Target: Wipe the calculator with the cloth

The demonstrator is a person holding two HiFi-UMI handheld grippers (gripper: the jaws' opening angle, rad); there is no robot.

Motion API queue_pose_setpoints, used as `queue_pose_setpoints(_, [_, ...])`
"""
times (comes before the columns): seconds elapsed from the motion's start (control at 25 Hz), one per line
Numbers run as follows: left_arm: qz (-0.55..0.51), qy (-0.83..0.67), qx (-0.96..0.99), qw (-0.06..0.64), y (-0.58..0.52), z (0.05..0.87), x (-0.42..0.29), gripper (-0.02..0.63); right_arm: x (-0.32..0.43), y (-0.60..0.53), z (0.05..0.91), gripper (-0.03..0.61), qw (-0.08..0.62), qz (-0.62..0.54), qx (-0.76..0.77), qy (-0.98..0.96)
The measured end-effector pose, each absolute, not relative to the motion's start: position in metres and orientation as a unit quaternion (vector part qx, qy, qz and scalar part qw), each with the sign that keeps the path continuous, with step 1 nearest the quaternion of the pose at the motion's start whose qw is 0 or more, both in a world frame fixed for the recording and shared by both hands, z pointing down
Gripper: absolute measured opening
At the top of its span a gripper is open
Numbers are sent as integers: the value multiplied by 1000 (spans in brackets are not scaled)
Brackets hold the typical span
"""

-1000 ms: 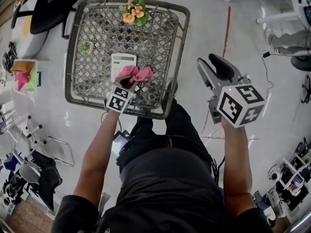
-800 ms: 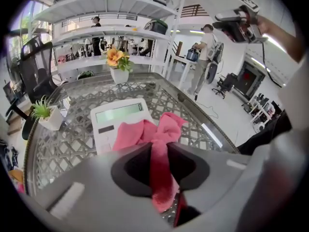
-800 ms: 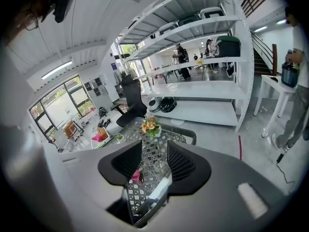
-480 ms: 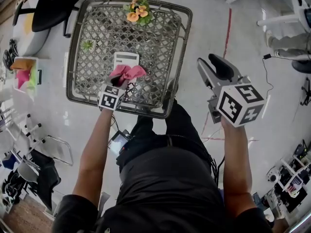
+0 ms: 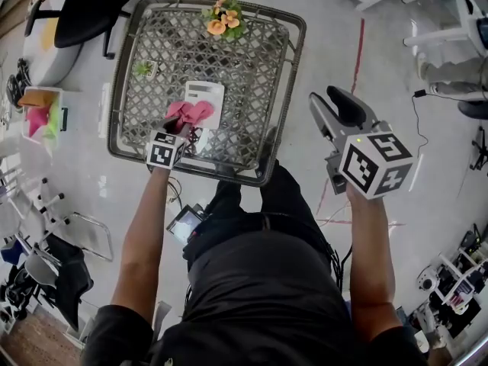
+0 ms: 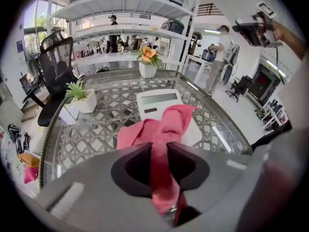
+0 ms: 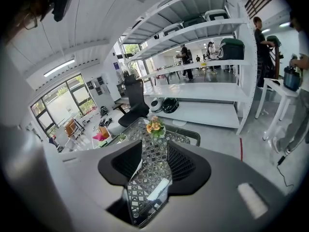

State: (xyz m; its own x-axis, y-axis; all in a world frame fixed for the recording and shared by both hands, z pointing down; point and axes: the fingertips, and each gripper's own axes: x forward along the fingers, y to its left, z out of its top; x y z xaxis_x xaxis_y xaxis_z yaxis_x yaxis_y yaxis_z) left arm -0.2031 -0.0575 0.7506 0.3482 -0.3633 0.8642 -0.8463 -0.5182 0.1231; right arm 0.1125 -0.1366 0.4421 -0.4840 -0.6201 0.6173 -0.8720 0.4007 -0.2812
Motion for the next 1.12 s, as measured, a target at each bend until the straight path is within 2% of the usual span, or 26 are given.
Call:
queue_pose_setpoints(0.64, [414, -459, 723, 308, -59, 733, -294, 140, 86, -133, 415, 161, 204, 275, 459, -820])
queue_pose_setpoints(1.12, [364, -444, 759, 308, -72, 684, -306, 170, 67, -133, 378, 161, 186, 253, 464, -828])
